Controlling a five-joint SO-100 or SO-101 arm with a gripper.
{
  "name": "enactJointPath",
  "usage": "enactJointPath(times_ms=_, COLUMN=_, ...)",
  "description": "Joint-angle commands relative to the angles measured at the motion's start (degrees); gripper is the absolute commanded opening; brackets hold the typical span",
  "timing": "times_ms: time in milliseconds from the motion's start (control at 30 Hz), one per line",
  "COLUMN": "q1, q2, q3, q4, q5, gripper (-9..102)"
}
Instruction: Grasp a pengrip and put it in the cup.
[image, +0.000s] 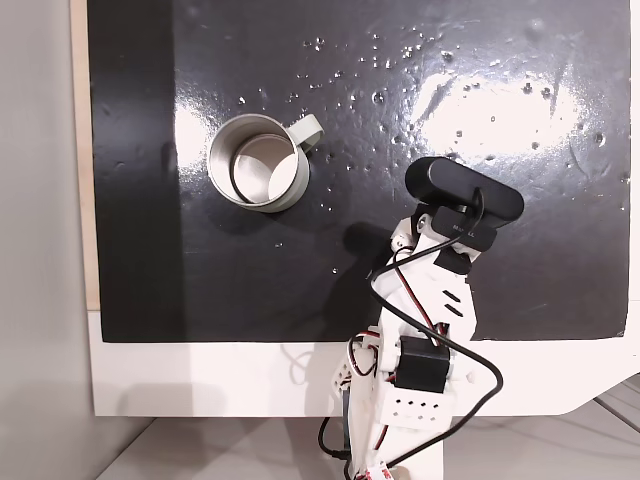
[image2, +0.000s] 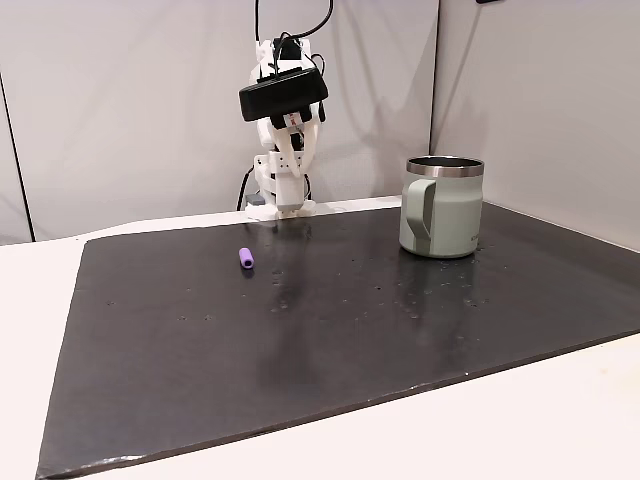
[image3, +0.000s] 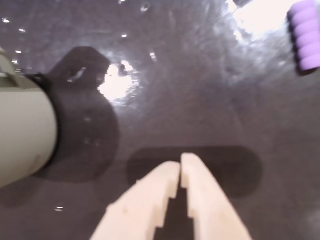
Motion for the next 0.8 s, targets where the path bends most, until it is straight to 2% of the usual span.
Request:
enactJointPath(times_ms=0, q1=3.8, q2=-1.4, q3=-4.0, q4=-2.5, q5=-9.6, gripper=4)
enactJointPath(times_ms=233, q1=10.5, q2=-10.6, q3=-1.9, q4=-8.4, q5=-21.4, gripper=9)
enactJointPath(times_ms=367, q1=12.7, q2=-22.6, q3=-11.6, q4=-4.7, q5=-24.1, gripper=13)
enactJointPath(times_ms=600, q1=18.0, q2=-37.7, q3=-23.9, q4=2.5, q5=-35.9, gripper=18)
enactJointPath(times_ms=767, q1=22.1, q2=-47.4, q3=-31.2, q4=3.8, q5=-43.9, gripper=20)
